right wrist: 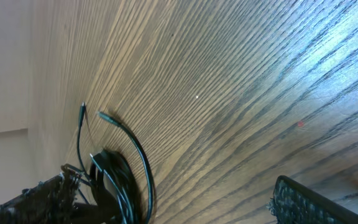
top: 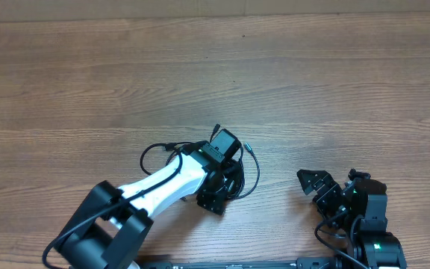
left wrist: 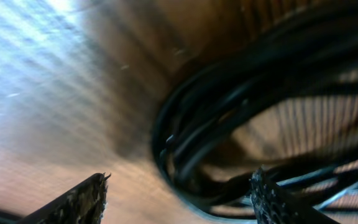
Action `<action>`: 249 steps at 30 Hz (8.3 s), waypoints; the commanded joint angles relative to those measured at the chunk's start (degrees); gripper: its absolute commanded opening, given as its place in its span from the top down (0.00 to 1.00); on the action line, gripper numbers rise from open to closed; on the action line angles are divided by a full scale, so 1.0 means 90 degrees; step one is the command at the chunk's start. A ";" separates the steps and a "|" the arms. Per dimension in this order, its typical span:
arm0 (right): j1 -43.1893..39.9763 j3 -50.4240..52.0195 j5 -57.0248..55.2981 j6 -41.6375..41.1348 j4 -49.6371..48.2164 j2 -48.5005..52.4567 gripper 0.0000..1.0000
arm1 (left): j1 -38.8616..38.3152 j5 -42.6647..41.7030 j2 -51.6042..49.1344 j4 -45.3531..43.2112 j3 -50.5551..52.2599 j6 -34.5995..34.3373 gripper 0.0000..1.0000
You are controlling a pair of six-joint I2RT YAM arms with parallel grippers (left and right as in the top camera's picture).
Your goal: Untangle cables
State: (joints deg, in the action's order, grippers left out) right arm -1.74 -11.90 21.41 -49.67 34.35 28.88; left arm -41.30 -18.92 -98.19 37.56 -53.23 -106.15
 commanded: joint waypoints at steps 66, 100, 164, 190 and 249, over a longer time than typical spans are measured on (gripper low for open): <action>0.1319 -0.0104 0.1358 -0.4184 -0.3891 0.0517 0.07 | -0.0153 0.4306 -0.0262 0.3589 -0.4371 1.1196 0.96; 0.1336 -0.0104 0.2161 -0.2832 -0.4478 0.2399 0.96 | -0.0787 0.5773 -0.0262 0.3300 -0.4391 0.7779 0.95; 0.1336 -0.1365 0.0372 -0.1919 -0.2492 0.2441 0.75 | 0.0665 -0.4537 -0.0255 0.0656 -0.4391 1.0846 0.96; 0.1336 -0.1365 0.1127 -0.1921 -0.2943 0.2431 0.33 | 0.1545 0.1506 -0.0257 0.3653 -0.4388 0.3077 0.91; 0.1336 -0.1353 0.0204 -0.1923 -0.1086 0.2443 0.00 | 0.1868 0.3599 -0.0274 0.2890 -0.3509 1.1521 0.13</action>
State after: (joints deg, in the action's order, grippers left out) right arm 10.17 -24.34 24.69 -67.29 24.71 50.92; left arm -26.74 24.23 -102.10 65.91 -87.53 -28.51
